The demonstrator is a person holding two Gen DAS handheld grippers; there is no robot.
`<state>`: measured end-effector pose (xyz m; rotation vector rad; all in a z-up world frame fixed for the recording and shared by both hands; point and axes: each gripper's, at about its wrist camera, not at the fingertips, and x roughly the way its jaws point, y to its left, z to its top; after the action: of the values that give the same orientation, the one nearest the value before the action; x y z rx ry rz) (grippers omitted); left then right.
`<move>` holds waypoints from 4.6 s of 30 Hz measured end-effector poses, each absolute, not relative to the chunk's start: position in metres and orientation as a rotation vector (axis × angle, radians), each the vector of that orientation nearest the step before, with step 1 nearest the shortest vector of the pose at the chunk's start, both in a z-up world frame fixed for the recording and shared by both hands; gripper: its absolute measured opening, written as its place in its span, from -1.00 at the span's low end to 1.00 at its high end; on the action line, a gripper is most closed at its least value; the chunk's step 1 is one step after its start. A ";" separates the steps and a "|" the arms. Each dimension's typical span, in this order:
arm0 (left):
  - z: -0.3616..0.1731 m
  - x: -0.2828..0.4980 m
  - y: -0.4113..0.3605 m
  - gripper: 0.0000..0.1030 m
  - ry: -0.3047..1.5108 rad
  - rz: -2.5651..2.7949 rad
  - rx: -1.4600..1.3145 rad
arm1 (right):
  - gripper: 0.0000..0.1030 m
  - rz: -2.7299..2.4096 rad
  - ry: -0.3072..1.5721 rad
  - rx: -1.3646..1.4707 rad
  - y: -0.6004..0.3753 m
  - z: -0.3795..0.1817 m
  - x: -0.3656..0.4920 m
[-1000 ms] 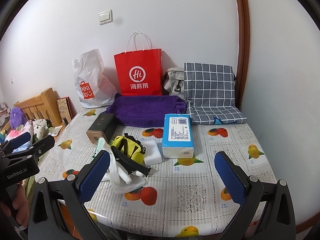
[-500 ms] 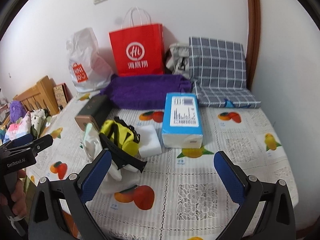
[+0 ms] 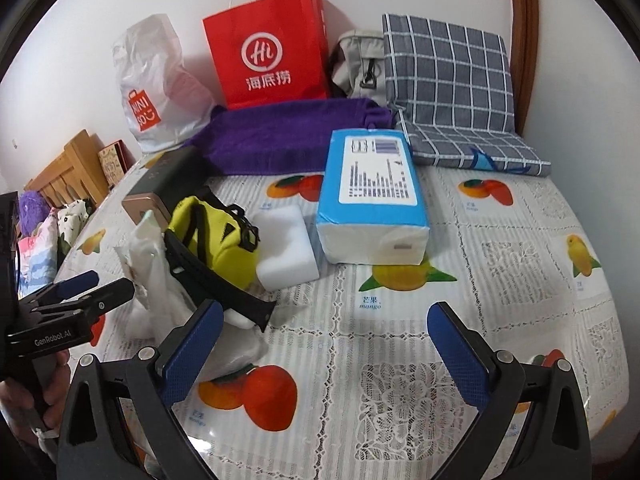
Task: Organize soft objects
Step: 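Grasp the orange-printed packet with the left tool while the right tool grasps the black strap, then carry the packet with the left tool while the right tool carries the black strap toward the purple towel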
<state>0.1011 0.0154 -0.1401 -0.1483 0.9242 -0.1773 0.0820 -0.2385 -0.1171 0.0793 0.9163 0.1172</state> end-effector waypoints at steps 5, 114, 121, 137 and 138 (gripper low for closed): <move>-0.151 0.114 0.016 0.56 0.936 -0.233 -0.204 | 0.97 0.141 0.952 0.084 -0.235 -0.126 0.090; -0.045 0.215 0.051 -0.90 0.853 -0.130 -0.178 | -0.95 0.231 0.835 0.025 -0.244 -0.053 0.211; -0.051 0.258 0.043 -0.90 0.865 -0.124 -0.165 | -0.95 0.223 0.858 0.028 -0.243 -0.060 0.259; -0.068 0.363 0.028 -0.90 0.909 -0.136 -0.193 | -0.95 0.235 0.912 0.053 -0.240 -0.084 0.378; -0.070 0.368 0.026 -0.90 0.912 -0.139 -0.194 | -0.95 0.239 0.921 0.054 -0.239 -0.089 0.381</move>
<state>0.3679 0.0265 -0.0697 -0.1944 0.9121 -0.1387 0.3812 -0.2388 -0.0887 0.0535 0.9205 0.2389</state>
